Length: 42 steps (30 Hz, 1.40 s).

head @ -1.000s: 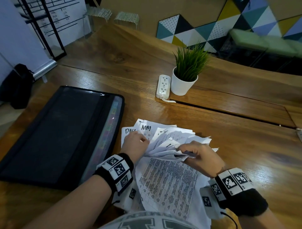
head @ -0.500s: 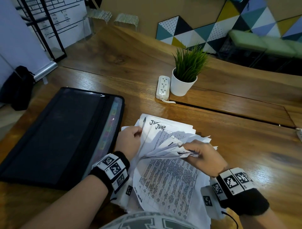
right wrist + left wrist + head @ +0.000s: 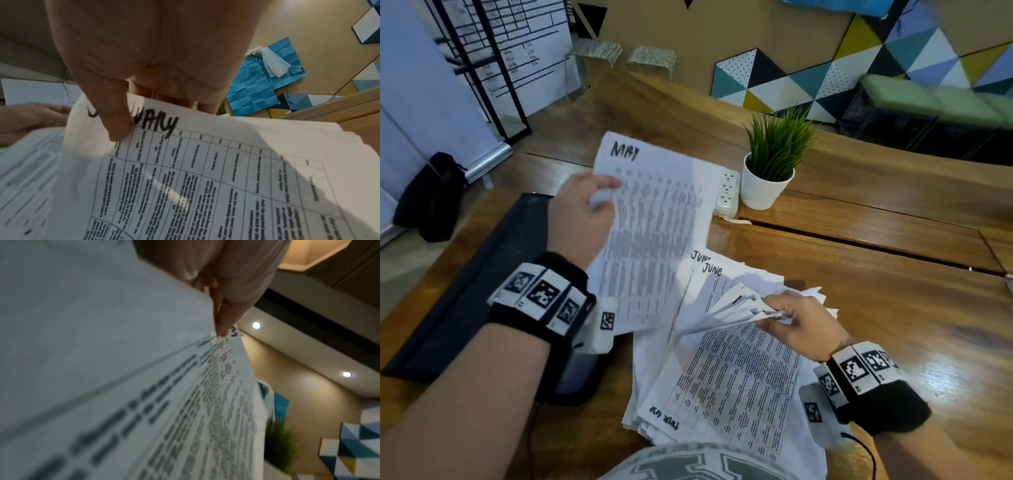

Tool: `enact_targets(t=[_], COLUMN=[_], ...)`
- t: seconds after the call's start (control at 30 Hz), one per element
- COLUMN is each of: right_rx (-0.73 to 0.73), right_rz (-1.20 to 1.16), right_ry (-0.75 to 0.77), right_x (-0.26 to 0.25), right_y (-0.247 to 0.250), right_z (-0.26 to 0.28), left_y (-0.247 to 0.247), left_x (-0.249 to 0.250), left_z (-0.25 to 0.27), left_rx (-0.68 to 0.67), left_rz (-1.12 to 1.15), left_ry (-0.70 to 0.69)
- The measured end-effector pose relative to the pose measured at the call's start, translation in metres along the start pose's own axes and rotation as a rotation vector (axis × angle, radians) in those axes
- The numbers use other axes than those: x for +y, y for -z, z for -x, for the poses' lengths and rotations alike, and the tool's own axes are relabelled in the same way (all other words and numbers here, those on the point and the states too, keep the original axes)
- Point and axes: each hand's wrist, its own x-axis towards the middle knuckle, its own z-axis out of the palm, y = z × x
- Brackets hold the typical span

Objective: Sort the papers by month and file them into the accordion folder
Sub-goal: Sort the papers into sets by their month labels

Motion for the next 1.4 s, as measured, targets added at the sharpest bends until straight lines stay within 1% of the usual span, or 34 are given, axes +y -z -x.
enact_targets(t=[0.07,0.17,0.27,0.37,0.43,0.6,0.67,0.7,0.77,0.93,1.0,1.03,1.13,1.17,1.2,1.23,1.27,1.33,1.37,1.4], right_rx=[0.009,0.025,0.027,0.027,0.031,0.036,0.043,0.049,0.06,0.067,0.069,0.07,0.077,0.074,0.07,0.069,0.073,0.091,0.104,0.112], right_rz=[0.005,0.006,0.002,-0.01,-0.021,-0.025,-0.014,-0.019,-0.031,-0.047,-0.062,-0.071,-0.089,-0.079,-0.065,-0.057,-0.061,-0.069,-0.068,-0.065], right_ry=[-0.018,-0.034,-0.024,-0.029,-0.019,0.019,0.032,0.026,0.009,0.001,0.009,0.011,0.025,0.033,0.043,0.044,0.04,0.038,0.044,0.054], right_x=[0.001,-0.003,-0.009,-0.012,-0.012,-0.011,-0.009,-0.009,-0.01,-0.014,-0.017,-0.02,-0.026,-0.028,-0.028,-0.029,-0.029,-0.03,-0.03,-0.029], right_y=[-0.001,0.001,0.005,0.009,0.011,0.015,0.014,0.013,0.012,0.013,0.015,0.017,0.021,0.022,0.022,0.023,0.023,0.024,0.024,0.023], right_z=[-0.003,-0.002,0.004,0.013,0.021,0.037,0.04,0.041,0.041,0.037,0.037,0.038,0.04,0.04,0.041,0.041,0.041,0.04,0.039,0.037], left_y=[0.014,0.031,0.035,0.023,0.016,0.021,0.021,0.018,0.003,-0.05,-0.062,-0.064,-0.063,-0.061,-0.06,-0.059,-0.058,-0.06,-0.064,-0.069], left_x=[0.007,0.023,0.032,0.036,0.044,0.074,0.082,0.084,0.078,0.051,0.04,0.034,0.018,0.017,0.018,0.022,0.027,0.035,0.034,0.032], left_z=[-0.01,-0.02,-0.027,-0.025,-0.019,-0.013,-0.015,-0.013,-0.009,0.021,0.029,0.032,0.027,0.024,0.025,0.029,0.036,0.055,0.063,0.07], left_rx=[0.05,0.127,0.165,0.174,0.207,0.373,0.395,0.378,0.301,-0.022,-0.116,-0.133,-0.108,-0.115,-0.159,-0.259,-0.405,-0.721,-0.829,-0.89], left_rz=[0.107,0.293,0.33,0.303,0.298,0.423,0.418,0.413,0.402,0.446,0.383,0.333,0.227,0.185,0.144,0.118,0.097,0.093,0.119,0.133], left_ry=[-0.028,-0.018,-0.046,-0.05,-0.064,-0.166,-0.185,-0.214,-0.247,-0.097,-0.074,-0.086,-0.128,-0.167,-0.224,-0.278,-0.309,-0.287,-0.272,-0.271])
